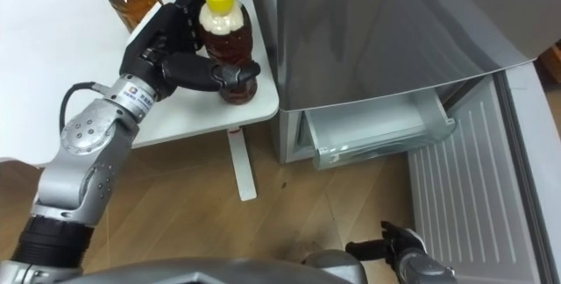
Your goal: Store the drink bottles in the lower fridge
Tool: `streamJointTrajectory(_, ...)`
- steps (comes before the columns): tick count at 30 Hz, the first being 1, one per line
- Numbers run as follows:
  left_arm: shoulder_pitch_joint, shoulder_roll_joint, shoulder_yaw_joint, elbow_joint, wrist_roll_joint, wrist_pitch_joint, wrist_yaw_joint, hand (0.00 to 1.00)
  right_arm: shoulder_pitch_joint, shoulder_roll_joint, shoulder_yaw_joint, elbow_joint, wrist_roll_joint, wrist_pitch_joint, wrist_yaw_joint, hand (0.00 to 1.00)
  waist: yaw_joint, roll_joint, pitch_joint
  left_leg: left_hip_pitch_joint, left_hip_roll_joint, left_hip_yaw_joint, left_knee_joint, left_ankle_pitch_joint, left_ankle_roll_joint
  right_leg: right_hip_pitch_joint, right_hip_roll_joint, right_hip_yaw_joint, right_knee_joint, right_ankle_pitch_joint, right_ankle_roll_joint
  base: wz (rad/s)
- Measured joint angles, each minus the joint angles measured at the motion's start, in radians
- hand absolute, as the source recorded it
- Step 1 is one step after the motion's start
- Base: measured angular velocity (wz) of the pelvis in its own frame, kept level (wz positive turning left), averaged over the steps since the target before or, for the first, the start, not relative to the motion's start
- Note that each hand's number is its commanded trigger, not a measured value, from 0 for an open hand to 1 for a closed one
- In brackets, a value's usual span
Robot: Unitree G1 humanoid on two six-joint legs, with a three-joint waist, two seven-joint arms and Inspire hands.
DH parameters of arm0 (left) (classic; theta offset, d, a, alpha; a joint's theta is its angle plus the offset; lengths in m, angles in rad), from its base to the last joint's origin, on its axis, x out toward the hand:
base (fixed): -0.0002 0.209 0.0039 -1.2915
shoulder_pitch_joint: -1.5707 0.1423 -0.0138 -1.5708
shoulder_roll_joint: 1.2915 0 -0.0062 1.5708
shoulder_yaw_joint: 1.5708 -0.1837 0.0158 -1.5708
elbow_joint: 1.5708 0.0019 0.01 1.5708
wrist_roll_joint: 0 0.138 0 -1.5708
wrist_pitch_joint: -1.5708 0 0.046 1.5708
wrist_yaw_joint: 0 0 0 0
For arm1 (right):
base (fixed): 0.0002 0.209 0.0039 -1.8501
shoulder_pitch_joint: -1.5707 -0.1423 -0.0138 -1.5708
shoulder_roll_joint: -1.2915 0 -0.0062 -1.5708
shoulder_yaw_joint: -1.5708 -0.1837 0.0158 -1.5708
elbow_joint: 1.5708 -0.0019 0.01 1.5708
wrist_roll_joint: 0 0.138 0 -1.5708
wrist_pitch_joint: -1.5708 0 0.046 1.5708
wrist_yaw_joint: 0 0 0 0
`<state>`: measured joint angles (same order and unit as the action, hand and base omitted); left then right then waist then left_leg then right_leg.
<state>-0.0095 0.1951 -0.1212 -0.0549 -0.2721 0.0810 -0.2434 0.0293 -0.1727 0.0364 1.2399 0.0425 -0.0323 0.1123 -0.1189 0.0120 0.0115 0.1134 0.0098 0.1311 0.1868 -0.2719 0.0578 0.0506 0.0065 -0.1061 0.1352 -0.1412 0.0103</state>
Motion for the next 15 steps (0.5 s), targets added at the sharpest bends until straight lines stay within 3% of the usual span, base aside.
streamJointTrajectory(6, 0.000, 0.010, -0.006, 0.003, 0.001, 0.000, -0.003, 1.00, -0.004, 0.001, 0.000, -0.001, 0.000, 0.000, 0.000, 0.00, -0.020, 0.002, 0.0024, 0.000, 0.000, 0.000, 0.000, 0.000, 0.000, 0.000, 0.003, 0.001, 0.000, 0.000, 0.000, 0.00)
streamJointTrajectory(15, 0.000, 0.016, -0.033, 0.007, 0.001, 0.002, -0.006, 1.00, -0.007, 0.001, 0.000, -0.005, -0.004, 0.000, 0.001, 0.00, -0.021, 0.002, 0.0024, -0.014, 0.000, 0.002, 0.001, 0.000, 0.000, -0.020, 0.006, 0.014, 0.002, 0.001, -0.001, -0.02)
